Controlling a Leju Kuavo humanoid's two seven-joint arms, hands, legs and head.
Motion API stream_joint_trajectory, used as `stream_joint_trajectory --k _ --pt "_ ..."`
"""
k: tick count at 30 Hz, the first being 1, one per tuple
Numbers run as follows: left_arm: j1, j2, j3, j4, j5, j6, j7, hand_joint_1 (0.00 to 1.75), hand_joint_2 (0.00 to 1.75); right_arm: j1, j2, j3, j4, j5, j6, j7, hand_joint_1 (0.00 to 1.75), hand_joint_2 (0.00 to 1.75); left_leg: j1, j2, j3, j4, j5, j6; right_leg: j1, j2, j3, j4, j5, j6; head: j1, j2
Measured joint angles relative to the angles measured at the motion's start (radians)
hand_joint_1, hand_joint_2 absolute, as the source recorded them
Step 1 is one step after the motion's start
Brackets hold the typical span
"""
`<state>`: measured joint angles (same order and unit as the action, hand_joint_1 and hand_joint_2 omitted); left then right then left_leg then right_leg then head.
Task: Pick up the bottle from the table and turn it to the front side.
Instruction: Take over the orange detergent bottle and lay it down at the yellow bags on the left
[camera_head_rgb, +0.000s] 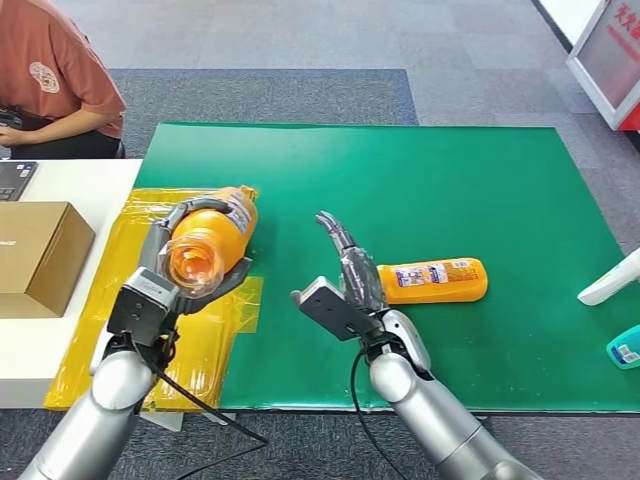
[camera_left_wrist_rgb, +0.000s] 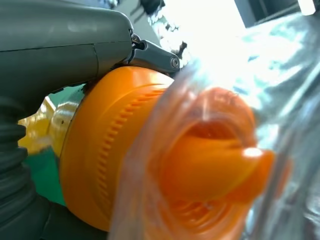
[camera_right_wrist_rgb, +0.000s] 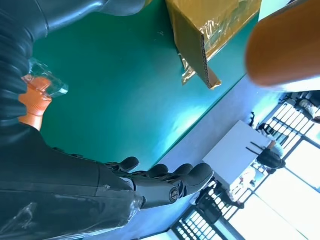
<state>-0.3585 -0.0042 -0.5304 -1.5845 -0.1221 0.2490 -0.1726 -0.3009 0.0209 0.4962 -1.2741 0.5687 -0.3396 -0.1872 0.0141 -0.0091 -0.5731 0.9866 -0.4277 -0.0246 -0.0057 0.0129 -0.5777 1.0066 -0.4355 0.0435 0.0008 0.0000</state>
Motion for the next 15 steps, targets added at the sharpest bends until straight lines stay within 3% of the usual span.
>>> stream_joint_trajectory --k 3,10,15 --pt "0.009 0.008 0.016 -0.010 -0.143 0.062 0.004 1.75 0.00 0.014 -0.001 -0.022 -0.017 0.000 -0.001 0.008 0.00 1.75 0.000 0.000 0.000 0.000 0.000 0.000 0.000 0.000 0.000 0.000 0.000 0.000 0.000 0.000" --pt "0.022 0.034 0.058 -0.014 -0.435 0.076 0.100 1.75 0.00 0.045 -0.006 -0.093 -0.084 0.014 0.006 0.019 0.00 1.75 0.000 0.000 0.000 0.000 0.000 0.000 0.000 0.000 0.000 0.000 0.000 0.000 0.000 0.000" --pt "0.025 0.053 0.098 0.014 -0.475 -0.074 0.174 1.75 0.00 0.057 -0.010 -0.145 -0.142 0.024 0.036 0.025 0.00 1.75 0.000 0.000 0.000 0.000 0.000 0.000 0.000 0.000 -0.001 0.000 0.000 0.000 0.000 0.000"
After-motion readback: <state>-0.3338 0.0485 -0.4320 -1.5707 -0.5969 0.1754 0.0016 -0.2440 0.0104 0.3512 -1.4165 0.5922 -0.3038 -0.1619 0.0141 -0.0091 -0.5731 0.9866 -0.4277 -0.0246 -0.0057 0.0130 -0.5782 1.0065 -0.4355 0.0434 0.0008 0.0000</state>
